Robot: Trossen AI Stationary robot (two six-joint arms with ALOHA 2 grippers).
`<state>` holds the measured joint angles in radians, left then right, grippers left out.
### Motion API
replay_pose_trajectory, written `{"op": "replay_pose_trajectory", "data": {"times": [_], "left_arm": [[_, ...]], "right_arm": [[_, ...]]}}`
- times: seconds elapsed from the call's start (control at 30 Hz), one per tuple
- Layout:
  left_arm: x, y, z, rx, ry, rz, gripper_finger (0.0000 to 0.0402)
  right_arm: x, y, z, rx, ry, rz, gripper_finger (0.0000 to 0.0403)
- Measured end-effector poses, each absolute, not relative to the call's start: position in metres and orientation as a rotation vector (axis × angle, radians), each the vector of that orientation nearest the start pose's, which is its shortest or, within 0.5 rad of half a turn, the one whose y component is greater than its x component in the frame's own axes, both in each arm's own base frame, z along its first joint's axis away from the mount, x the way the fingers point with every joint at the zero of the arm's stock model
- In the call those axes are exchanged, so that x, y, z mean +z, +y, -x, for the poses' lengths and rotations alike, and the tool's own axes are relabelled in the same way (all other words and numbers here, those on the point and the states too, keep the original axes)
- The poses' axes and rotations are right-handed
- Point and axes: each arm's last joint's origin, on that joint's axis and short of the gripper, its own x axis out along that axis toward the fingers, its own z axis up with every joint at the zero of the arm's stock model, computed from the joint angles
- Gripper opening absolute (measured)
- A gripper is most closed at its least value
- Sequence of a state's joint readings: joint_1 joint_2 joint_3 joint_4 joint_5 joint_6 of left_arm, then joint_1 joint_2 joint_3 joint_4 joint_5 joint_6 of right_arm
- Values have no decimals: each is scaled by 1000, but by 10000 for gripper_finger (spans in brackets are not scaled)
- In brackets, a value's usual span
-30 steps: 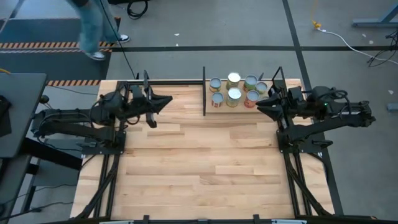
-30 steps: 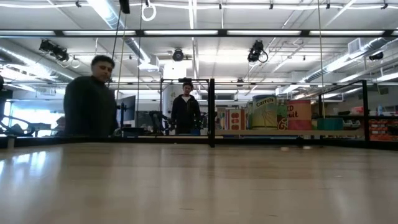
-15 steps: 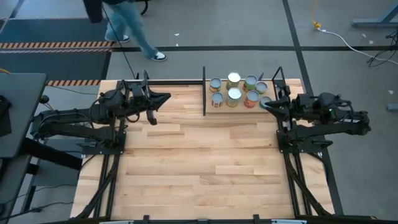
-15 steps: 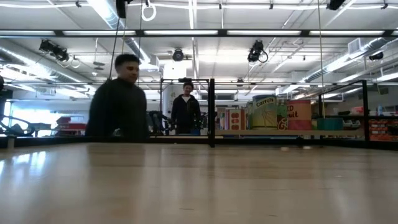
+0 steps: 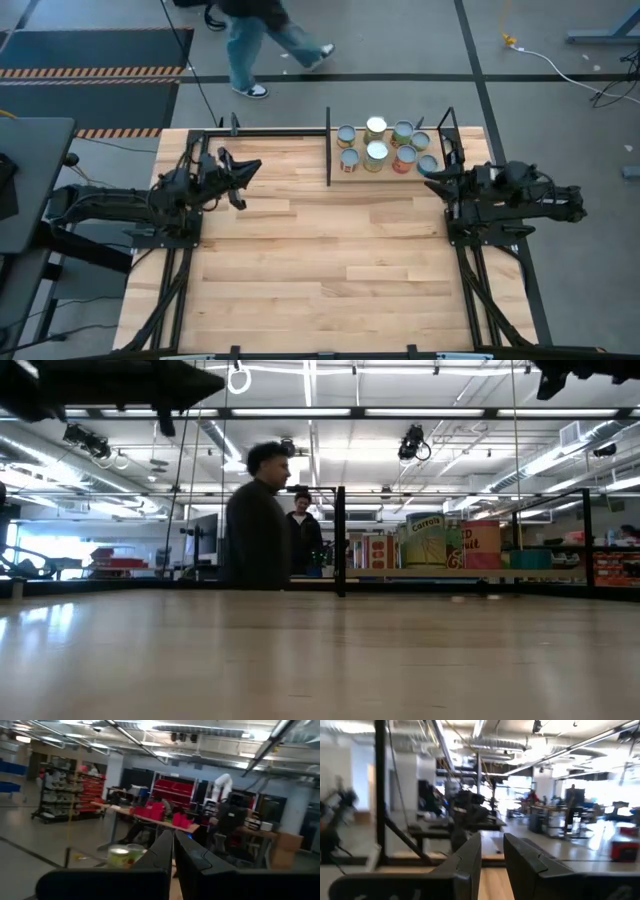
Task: Pick and place cans onto a shelf
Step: Return to Home Position
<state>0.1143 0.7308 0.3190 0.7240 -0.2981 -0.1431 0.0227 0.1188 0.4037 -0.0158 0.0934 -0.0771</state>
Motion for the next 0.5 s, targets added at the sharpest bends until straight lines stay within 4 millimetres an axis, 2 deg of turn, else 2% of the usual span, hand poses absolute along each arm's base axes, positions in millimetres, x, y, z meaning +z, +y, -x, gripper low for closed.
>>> {"op": "replay_pose_trajectory", "data": {"times": [0.13,0.33,0.5], "left_arm": [[251,26,-148,390,-348,174,22],[241,22,-121,389,-300,169,23],[227,20,-105,400,-144,171,24]], "right_arm": [[270,-2,-76,-104,-208,130,88],[248,0,-83,-47,-172,-91,88],[227,2,-88,20,-239,-118,88]]}}
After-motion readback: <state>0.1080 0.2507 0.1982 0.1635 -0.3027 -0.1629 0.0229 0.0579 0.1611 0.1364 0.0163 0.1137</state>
